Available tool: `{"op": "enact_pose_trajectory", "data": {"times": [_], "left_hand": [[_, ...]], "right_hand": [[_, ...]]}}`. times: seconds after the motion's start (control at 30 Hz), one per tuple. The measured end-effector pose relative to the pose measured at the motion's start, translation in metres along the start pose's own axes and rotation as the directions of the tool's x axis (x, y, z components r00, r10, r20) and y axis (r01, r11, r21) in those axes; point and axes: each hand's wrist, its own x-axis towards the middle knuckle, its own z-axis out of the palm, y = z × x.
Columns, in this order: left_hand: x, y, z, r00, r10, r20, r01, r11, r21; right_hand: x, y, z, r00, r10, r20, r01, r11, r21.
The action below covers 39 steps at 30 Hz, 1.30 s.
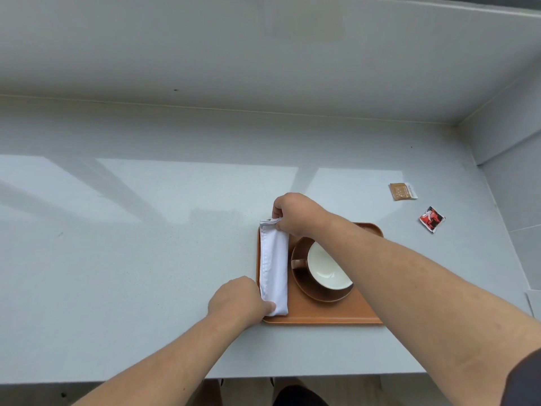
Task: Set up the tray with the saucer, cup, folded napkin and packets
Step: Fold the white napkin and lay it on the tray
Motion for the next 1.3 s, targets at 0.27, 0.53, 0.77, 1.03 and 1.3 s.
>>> {"op": "enact_pose_trajectory", "data": {"times": [0.27, 0.53, 0.77, 1.03, 1.3], "left_hand": [[0.001, -0.004, 0.002, 0.985, 0.125, -0.121, -0.106, 0.982, 0.157], [0.011, -0.014, 0.012, 0.719, 0.617, -0.318, -0.429, 0.755, 0.496], [0.041, -0.014, -0.008, 0.677, 0.735, -0.042, -0.578, 0.566, 0.587], [0.058, -0.007, -0.023, 0.606, 0.795, 0.028, -0.637, 0.465, 0.615], [0.054, -0.021, -0.007, 0.510, 0.835, 0.209, -0.736, 0.297, 0.609]], "right_hand": [[0.000, 0.009, 0.010, 0.998, 0.051, -0.031, -0.052, 0.998, -0.039], [-0.006, 0.008, 0.012, 0.988, 0.000, -0.155, -0.039, 0.969, -0.245], [-0.020, 0.000, 0.020, 0.956, -0.258, -0.143, 0.183, 0.900, -0.396], [-0.017, -0.010, 0.020, 0.996, -0.081, -0.037, 0.080, 0.997, -0.023], [0.001, -0.021, 0.003, 0.989, -0.036, 0.144, 0.054, 0.991, -0.121]]}}
